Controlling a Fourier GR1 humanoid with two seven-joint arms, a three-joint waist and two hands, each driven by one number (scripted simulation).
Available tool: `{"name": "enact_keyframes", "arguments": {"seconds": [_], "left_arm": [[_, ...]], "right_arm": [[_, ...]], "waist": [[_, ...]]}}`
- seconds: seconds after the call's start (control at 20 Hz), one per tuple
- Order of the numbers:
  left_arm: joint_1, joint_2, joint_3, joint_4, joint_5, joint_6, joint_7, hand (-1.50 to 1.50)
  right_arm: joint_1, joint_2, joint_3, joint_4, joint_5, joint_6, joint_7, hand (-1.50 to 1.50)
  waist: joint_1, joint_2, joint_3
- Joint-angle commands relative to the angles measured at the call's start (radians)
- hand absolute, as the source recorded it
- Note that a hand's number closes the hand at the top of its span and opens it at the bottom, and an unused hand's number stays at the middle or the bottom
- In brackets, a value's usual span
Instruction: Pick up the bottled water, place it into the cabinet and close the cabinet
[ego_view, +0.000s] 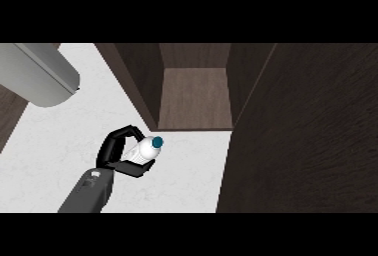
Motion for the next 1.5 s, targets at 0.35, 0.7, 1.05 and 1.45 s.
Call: {"name": "enact_keyframes", "arguments": {"seconds": [0.35,0.7,1.05,1.45], "left_arm": [[0.068,-0.082,-0.24,-0.33,0.348,0.162,0.214,1.5],[0.016,-0.083,-0.37,-0.524,0.445,0.342,0.412,1.5],[-0.034,-0.083,-0.495,-0.659,0.459,0.517,0.563,1.5],[-0.253,-0.083,-0.544,-0.447,0.556,0.673,0.571,1.5]], "right_arm": [[-0.007,-0.03,-0.02,-0.092,0.024,-0.019,0.077,-1.5],[0.069,-0.056,0.084,-0.161,0.105,-0.044,0.059,-1.5],[0.109,-0.062,0.038,-0.088,0.034,-0.028,-0.051,-1.5],[0.057,-0.053,0.036,-0.096,0.042,-0.04,-0.006,-1.5]], "waist": [[-0.002,0.0,0.001],[-0.011,0.002,0.0],[-0.004,0.004,0.001],[-0.02,0.009,0.0]]}}
